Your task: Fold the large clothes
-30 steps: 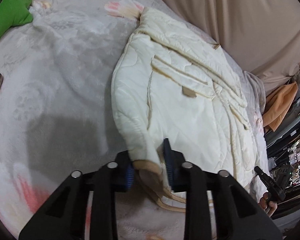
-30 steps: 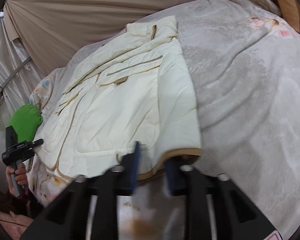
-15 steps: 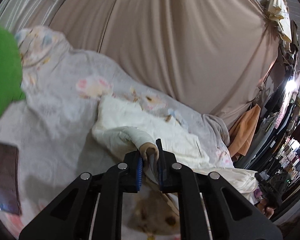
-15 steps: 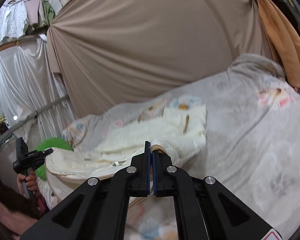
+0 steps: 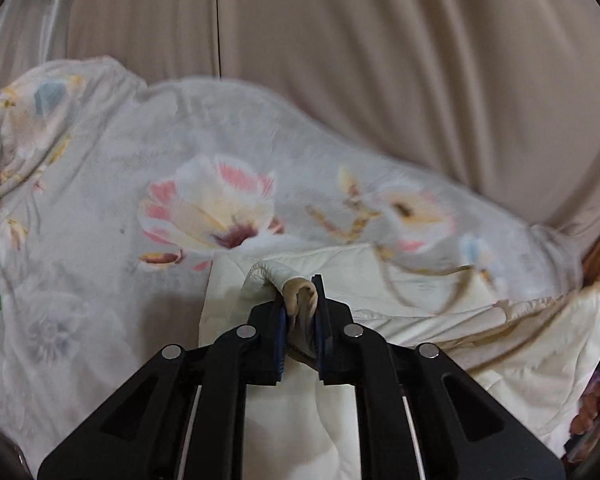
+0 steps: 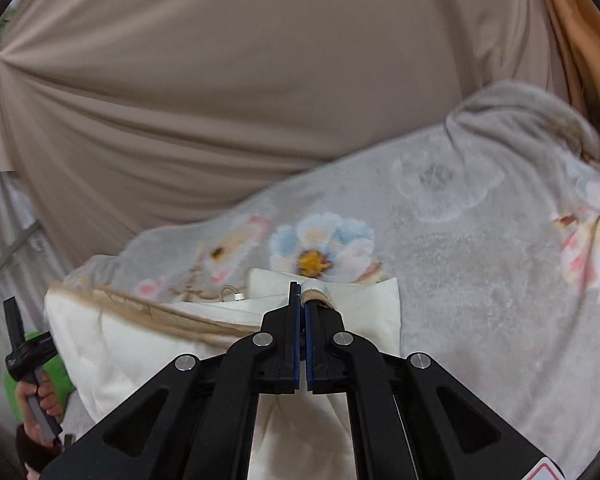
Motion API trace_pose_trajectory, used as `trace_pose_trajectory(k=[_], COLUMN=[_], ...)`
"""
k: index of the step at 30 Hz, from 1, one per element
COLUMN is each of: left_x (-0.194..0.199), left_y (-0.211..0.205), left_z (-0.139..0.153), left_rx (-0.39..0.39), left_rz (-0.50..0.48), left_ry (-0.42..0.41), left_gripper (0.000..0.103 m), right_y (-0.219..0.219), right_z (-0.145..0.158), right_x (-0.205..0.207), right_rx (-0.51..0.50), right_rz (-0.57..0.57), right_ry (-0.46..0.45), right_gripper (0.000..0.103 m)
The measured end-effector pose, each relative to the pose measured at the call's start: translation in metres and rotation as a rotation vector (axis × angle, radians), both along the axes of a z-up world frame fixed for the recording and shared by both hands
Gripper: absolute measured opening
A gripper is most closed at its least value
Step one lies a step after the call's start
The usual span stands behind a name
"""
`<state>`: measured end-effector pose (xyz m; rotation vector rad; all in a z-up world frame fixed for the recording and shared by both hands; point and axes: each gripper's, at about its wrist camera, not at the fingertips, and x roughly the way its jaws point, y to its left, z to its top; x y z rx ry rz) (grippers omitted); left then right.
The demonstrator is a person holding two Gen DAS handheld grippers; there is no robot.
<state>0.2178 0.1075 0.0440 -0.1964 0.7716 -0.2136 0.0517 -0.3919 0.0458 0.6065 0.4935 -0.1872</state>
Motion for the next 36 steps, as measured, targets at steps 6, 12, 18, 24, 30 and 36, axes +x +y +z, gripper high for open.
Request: trace_pose_trajectory(k=[6,12,18,24,30,36], left_x=[0.049,0.041,-0.013,-0.031,0.009,0.035], left_y=[-0.017,0.016,0.065,0.048,0.021,0.012], left_z=[-0.067,-0.063,0.003,0.019,-0.034,-0.071], left_rx=[0.044,-0.18,-0.275,-0.135,-0.201,-0.241], left_rz=[0.015,0.011,0.094,-0.016,-0.122,-0.076], left_ry=[0.073,0.063,-0.125,-0.121,0.099,0.207], left_gripper=[0.014,0.025,0.066,0.084,0.086,0.047], right_y=[-0.011,-0.023,-0.029,-0.007,-0.003,0.004], right_z=[-0.081,-0.075,-0.042,-0.026,-0.039,-0.061], right_x=[0.076,0.057,-0.009,-0.046,-0.043,-0.015], right_rx=[0.026,0.123,0.208,0.0,-0.037,-0.049], right_rz=[-0.011,0.027,0.074,0.008,0.032,0.055], right_ry=[0.181,0.095,-0.049,-0.054,0.026,0.127], right_gripper=[0.0,0.003,0.011,0.057,0.061,0.058])
